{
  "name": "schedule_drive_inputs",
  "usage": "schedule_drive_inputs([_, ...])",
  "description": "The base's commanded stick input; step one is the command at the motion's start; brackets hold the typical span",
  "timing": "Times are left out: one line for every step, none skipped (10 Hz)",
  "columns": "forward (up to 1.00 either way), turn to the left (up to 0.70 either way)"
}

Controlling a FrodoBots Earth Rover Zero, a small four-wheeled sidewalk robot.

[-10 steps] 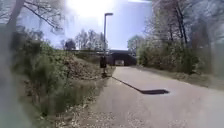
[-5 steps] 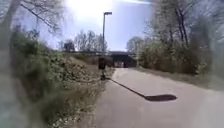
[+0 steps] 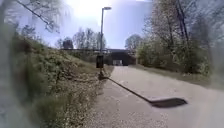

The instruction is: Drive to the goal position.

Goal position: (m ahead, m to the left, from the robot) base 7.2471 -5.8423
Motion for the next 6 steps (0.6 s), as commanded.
schedule_drive_inputs([0.7, -0.14])
schedule_drive_inputs([0.7, -0.06])
schedule_drive_inputs([0.7, -0.05])
schedule_drive_inputs([0.7, -0.13])
schedule_drive_inputs([0.7, -0.07])
schedule_drive_inputs([0.7, 0.0])
